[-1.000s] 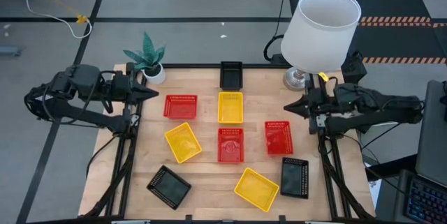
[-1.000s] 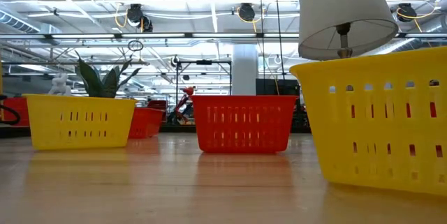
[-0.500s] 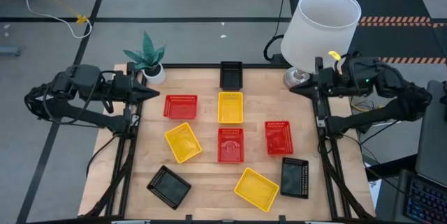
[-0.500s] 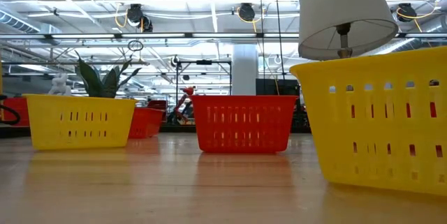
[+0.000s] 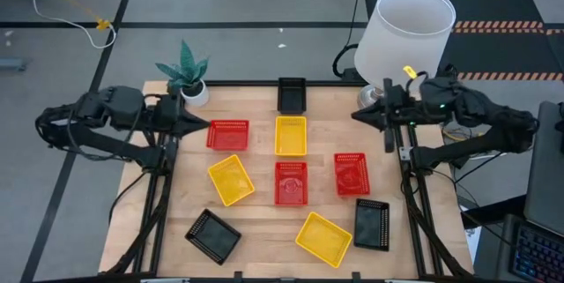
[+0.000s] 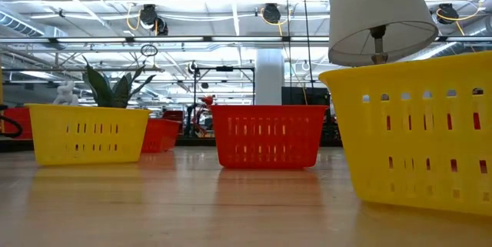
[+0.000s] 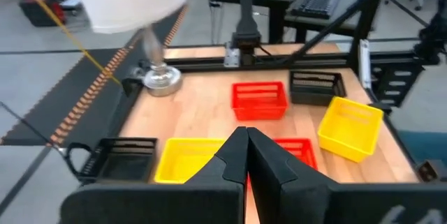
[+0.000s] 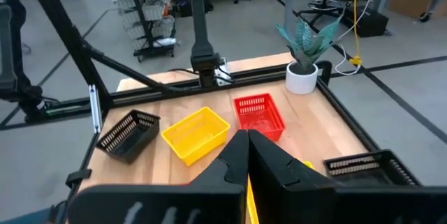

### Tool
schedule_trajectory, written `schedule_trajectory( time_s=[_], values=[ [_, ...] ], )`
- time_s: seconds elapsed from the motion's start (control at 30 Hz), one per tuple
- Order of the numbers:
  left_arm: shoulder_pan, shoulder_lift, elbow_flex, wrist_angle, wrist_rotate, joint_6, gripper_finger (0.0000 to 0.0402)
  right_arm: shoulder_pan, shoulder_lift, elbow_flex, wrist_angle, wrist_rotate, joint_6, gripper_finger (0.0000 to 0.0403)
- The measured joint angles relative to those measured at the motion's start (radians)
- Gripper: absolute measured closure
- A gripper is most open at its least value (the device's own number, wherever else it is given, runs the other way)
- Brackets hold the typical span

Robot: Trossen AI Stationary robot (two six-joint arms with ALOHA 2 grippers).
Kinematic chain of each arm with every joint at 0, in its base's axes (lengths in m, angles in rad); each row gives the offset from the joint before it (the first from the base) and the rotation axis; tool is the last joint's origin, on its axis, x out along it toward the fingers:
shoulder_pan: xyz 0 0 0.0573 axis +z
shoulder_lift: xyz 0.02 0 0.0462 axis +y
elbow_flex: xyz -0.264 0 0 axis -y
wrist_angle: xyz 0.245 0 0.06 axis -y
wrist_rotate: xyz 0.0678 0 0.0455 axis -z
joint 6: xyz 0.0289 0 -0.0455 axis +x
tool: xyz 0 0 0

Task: Stack baskets by color
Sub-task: Stack the bottom left black bin on top of the top black bin

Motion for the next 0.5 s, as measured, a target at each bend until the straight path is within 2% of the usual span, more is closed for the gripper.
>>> schedule_trajectory(
  time_s=[0.17,0.27,0.5],
  values=[
    [-0.09,0.004,-0.135,0.109,-0.005,-0.02,0.0392,0.046,0.0,-0.088,0.088,-0.001,0.003,0.0403],
    [-0.148,0.006,-0.232,0.183,-0.046,-0.032,0.0392,0.095,0.0,-0.148,0.147,0.004,0.033,0.0403],
    [-0.246,0.005,-0.432,0.398,-0.172,-0.036,0.0392,0.231,0.012,-0.313,0.362,0.135,0.11,0.0403]
  ],
)
